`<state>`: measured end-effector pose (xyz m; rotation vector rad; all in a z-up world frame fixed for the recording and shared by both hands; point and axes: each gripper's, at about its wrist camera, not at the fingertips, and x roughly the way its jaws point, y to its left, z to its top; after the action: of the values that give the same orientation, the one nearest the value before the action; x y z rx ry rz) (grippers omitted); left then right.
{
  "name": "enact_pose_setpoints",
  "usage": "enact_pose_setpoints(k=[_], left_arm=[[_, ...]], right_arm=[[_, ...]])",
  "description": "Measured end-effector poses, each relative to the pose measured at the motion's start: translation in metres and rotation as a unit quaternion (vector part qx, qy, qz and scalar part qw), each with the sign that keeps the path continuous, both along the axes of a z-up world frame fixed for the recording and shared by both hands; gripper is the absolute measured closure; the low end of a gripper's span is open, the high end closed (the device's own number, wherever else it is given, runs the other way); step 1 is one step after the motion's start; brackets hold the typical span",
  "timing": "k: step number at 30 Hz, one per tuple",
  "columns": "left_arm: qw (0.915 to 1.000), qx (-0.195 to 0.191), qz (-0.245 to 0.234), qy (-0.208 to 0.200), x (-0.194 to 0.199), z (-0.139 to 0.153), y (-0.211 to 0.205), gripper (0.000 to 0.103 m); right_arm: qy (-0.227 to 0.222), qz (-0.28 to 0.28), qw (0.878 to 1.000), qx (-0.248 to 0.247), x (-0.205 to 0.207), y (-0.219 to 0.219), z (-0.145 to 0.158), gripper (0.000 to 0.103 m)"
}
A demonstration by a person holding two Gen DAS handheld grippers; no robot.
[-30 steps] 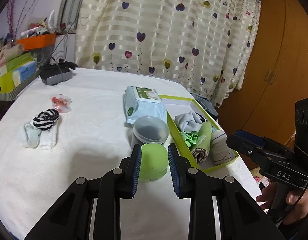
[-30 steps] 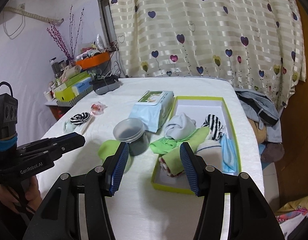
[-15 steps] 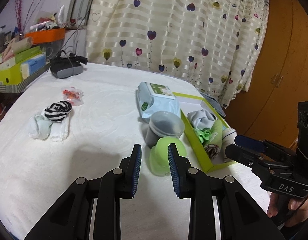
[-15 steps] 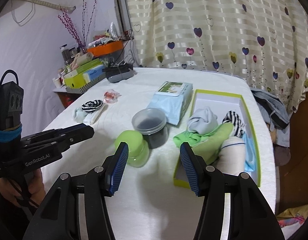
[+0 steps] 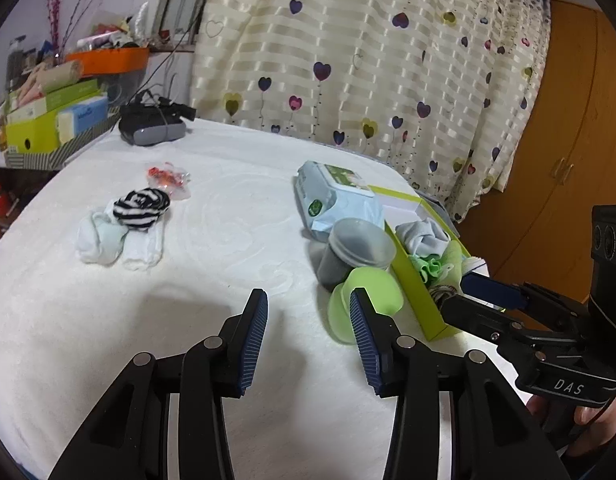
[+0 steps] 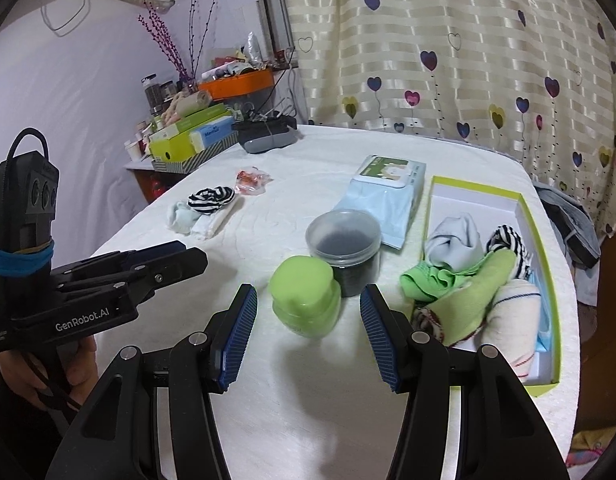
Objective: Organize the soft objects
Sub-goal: 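Withdraw both open grippers from the box toward the remaining socks, then grasp the white sock with the left gripper while the right grasps the striped sock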
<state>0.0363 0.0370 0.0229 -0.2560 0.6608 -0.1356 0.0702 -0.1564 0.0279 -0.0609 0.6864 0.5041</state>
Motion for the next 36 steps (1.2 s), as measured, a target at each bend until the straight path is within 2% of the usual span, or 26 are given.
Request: enact_pose_setpoints(k=[8,14,20,24,33,36], left_arm=[[0.9999,-0.008,0.011,0.003,-0.006,-0.007,0.014,0.062],[0.9993,-0.011,0.036,0.000,-0.011,-0.008,0.039,0.061],[0.9965,-0.004,0.084,-0.001,-0.010,-0.007,0.078,0.061],[0.9938,0.000,0.111,-0.002,-0.003,-0.006,0.103,0.061],[0.9909,0.009,0.134,0.009,0.022,-0.013,0.144,0.060],[0.9904,0.010,0.137,0.013,0.034,-0.019,0.154,0.049]], right_arm=[[0.004,0.018,1.000,0.004,-0.001,0.008,-0.003,0.048],[0.011,0.025,0.999,0.017,0.003,0.016,-0.003,0.048],[0.007,0.052,0.998,0.021,0.012,0.040,0.006,0.048],[-0.001,0.071,0.997,0.003,0.023,0.066,0.009,0.048],[0.000,0.102,0.995,-0.008,0.047,0.114,0.009,0.048],[0.002,0.107,0.994,-0.014,0.053,0.123,0.007,0.048]])
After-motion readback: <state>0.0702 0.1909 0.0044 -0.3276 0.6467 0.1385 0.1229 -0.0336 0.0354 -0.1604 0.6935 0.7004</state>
